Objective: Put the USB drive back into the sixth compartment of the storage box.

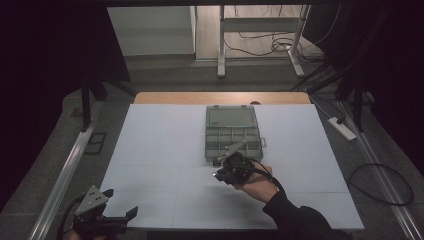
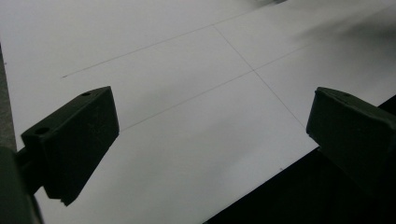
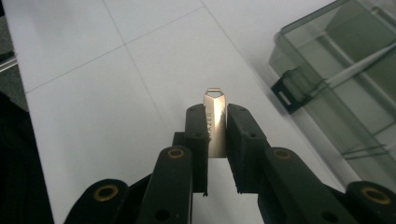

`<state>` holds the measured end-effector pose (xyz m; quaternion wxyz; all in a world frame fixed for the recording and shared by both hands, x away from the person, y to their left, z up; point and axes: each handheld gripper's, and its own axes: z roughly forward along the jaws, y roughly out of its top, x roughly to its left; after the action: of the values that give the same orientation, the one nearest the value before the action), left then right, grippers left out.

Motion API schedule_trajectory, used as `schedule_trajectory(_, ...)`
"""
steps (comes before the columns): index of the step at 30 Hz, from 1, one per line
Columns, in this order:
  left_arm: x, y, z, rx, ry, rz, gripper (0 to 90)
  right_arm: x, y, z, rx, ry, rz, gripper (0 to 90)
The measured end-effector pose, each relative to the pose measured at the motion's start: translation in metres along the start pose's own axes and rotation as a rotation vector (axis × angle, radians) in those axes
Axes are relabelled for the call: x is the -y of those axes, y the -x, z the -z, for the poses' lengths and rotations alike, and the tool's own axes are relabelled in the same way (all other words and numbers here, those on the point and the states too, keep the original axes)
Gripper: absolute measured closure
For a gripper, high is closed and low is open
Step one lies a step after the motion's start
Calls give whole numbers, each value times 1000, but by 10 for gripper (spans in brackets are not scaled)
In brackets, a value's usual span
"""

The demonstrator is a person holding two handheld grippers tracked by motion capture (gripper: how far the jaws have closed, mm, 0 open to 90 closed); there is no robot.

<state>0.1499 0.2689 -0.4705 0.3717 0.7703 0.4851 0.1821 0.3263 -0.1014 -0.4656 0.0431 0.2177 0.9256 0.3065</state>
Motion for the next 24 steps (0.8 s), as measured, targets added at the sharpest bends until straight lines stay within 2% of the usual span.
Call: schedule_trajectory(24,0,0,0,0,0,5,24,-6,34,9,62,51,-61,789)
